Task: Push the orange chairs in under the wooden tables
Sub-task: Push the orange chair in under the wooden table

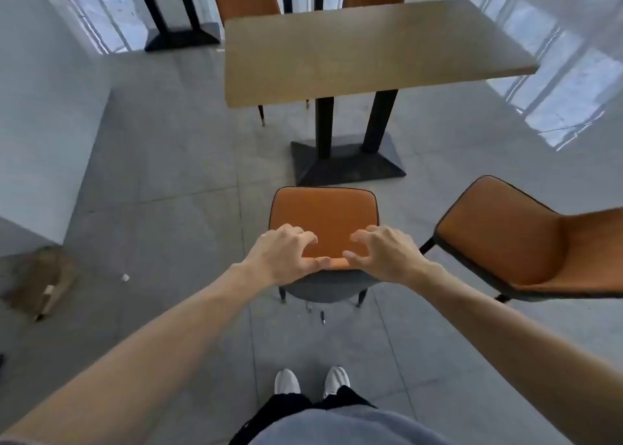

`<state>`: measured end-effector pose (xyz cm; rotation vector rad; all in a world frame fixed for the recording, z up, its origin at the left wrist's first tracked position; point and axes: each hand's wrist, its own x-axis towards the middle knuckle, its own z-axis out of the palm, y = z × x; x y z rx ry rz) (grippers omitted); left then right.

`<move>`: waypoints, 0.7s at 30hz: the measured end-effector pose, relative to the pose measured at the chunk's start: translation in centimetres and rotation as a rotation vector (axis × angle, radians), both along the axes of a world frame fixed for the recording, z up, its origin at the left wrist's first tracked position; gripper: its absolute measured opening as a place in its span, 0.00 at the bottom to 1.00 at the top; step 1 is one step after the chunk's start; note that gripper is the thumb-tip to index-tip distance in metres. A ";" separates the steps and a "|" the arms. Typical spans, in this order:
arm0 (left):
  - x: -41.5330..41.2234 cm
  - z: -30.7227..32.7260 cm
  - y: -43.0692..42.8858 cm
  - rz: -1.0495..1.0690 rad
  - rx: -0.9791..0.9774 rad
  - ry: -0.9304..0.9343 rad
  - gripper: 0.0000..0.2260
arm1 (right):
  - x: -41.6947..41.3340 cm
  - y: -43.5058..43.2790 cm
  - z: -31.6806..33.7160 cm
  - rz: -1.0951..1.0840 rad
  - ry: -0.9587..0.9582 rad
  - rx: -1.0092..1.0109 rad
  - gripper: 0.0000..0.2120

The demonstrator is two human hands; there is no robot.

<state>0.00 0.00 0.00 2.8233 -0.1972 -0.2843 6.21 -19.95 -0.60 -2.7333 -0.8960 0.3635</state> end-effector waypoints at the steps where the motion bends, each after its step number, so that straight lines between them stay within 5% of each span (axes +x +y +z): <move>1: -0.3 -0.5 -0.1 0.008 0.010 0.044 0.27 | -0.1 0.0 -0.5 0.013 0.023 -0.027 0.22; 14: -1.0 -7.3 1.0 0.053 0.070 0.041 0.30 | 0.6 -1.5 -6.2 0.140 0.075 -0.167 0.32; 21: 0.1 -8.8 1.7 -0.004 0.201 -0.044 0.23 | 1.5 -1.5 -7.3 0.181 -0.021 -0.129 0.24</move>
